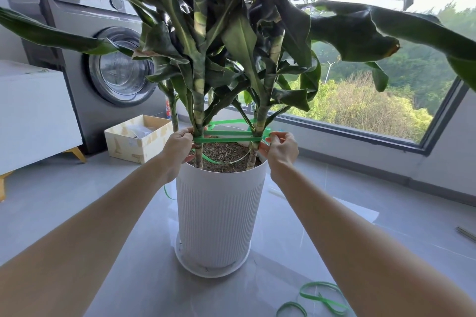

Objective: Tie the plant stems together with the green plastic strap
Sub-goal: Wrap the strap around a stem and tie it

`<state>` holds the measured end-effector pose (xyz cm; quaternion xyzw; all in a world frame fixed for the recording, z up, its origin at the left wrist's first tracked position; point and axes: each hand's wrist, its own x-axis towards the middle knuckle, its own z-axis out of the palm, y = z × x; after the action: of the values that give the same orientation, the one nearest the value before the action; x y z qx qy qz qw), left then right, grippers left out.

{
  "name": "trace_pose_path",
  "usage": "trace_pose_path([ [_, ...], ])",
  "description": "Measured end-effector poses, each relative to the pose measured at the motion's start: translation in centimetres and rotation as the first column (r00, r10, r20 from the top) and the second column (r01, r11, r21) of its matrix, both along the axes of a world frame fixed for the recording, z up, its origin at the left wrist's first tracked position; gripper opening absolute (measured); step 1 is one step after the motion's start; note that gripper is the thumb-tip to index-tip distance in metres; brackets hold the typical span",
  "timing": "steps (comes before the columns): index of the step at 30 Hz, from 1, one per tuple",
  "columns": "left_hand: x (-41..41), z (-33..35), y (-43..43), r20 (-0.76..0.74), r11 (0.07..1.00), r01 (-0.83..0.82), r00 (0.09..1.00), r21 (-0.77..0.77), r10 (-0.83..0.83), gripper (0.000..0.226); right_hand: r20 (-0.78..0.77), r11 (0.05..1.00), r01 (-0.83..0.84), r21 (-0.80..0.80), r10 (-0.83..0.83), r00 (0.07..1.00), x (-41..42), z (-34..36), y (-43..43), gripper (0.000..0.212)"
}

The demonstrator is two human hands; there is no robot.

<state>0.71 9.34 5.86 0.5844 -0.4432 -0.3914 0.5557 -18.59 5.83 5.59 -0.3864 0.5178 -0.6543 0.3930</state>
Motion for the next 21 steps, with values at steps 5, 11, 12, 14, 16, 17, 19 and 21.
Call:
trace_pose_path([
  [5, -0.1, 0.1, 0.2, -0.022, 1.0, 0.005, 1.0, 0.0, -0.005, 0.033, -0.024, 0.999, 0.025, 0.021, -0.024, 0.999, 0.1, -0.1, -0.5, 0.006],
  [11, 0.0, -0.3, 0.0, -0.066, 1.0, -0.009, 0.998, 0.003, 0.009, 0.035, -0.157, 0.995, 0.096, 0.029, -0.09, 0.983, 0.3, -0.3, -2.0, 0.021],
  [12, 0.0, -0.3, -0.1, -0.07, 1.0, -0.009, 0.998, 0.001, 0.009, 0.035, -0.185, 0.993, 0.113, 0.031, -0.105, 0.977, 0.3, -0.3, -2.3, 0.025],
  [14, 0.0, -0.4, -0.1, -0.08, 1.0, -0.02, 0.997, -0.003, 0.02, 0.034, -0.233, 0.991, 0.129, 0.041, -0.116, 0.966, 0.3, -0.4, -2.8, 0.026],
  [16, 0.0, -0.4, -0.1, -0.089, 1.0, -0.028, 0.996, -0.004, 0.028, 0.033, -0.262, 0.99, 0.132, 0.055, -0.113, 0.958, 0.2, -0.4, -3.1, 0.026],
  [17, 0.0, -0.4, -0.2, -0.09, 1.0, -0.026, 0.996, -0.005, 0.026, 0.034, -0.27, 0.989, 0.132, 0.059, -0.112, 0.956, 0.1, -0.3, -3.2, 0.026],
  [19, 0.0, -0.5, -0.2, -0.092, 1.0, -0.022, 0.996, -0.005, 0.021, 0.034, -0.293, 0.989, 0.136, 0.063, -0.112, 0.95, 0.2, -0.1, -3.4, 0.026],
  [21, 0.1, -0.6, -0.4, -0.099, 1.0, -0.023, 0.995, 0.002, 0.023, 0.034, -0.313, 0.987, 0.148, 0.056, -0.123, 0.942, 0.2, -0.1, -3.6, 0.028],
])
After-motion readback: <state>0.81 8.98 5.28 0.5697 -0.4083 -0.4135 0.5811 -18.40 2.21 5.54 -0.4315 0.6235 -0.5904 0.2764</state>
